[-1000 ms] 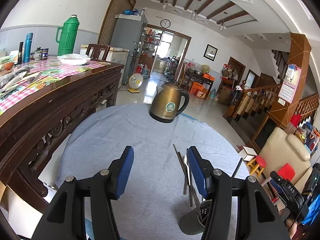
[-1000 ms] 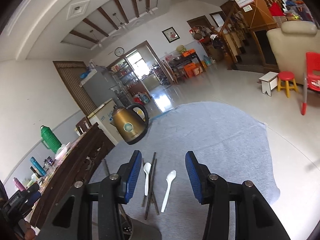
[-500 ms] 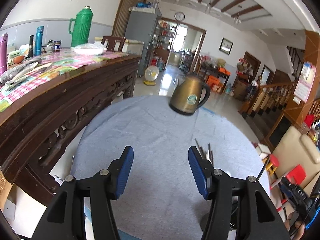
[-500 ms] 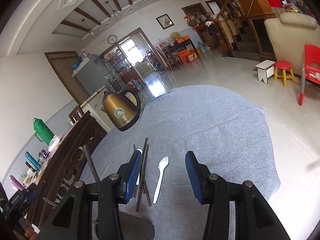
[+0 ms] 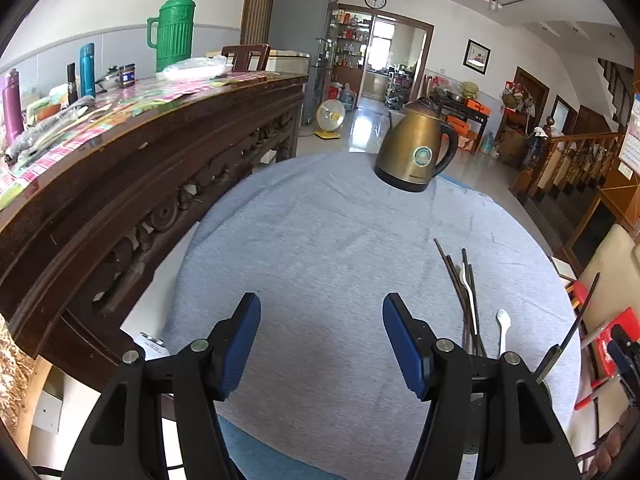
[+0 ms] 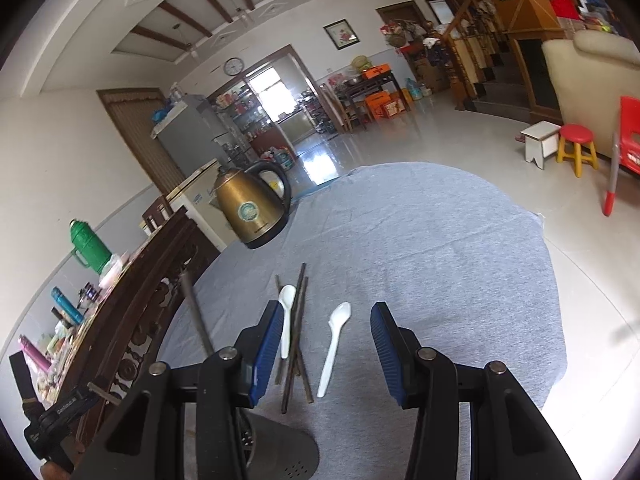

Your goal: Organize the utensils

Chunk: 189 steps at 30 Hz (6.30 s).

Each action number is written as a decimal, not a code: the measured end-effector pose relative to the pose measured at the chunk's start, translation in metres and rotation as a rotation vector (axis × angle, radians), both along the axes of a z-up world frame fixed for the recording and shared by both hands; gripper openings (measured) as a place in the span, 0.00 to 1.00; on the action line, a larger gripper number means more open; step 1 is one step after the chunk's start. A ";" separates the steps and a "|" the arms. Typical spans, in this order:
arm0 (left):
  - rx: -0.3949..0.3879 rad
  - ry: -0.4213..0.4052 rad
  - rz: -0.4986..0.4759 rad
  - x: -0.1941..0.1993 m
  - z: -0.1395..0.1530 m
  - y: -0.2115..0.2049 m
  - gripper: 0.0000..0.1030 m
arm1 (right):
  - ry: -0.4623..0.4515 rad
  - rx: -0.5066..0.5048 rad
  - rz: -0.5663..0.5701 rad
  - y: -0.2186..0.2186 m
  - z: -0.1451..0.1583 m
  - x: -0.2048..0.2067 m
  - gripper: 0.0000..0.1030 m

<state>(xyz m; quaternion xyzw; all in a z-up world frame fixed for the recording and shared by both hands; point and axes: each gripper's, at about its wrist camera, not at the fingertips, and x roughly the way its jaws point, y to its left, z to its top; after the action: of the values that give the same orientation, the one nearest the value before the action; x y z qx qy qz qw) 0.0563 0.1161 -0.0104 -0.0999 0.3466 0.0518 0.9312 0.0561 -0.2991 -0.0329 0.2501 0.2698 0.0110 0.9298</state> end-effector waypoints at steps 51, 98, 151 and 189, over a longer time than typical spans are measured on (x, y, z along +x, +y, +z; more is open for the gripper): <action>0.181 0.100 0.039 0.032 -0.039 0.009 0.64 | 0.120 -0.007 0.038 0.034 -0.038 0.043 0.47; 0.051 0.340 -0.558 0.279 -0.110 -0.204 0.45 | 0.472 -0.245 0.247 0.031 -0.123 0.177 0.33; -0.100 -0.425 -0.165 -0.053 0.038 -0.043 0.03 | -0.447 -0.426 -0.071 0.133 0.023 -0.021 0.33; 0.095 -0.471 -0.365 -0.044 -0.015 -0.159 0.03 | -0.436 -0.459 0.043 0.131 -0.035 -0.048 0.35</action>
<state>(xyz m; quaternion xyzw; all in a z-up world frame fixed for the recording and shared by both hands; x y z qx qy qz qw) 0.0123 -0.0431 -0.0250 -0.0014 0.1305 -0.1246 0.9836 0.0078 -0.1679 -0.0679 0.0199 0.0645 0.0228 0.9975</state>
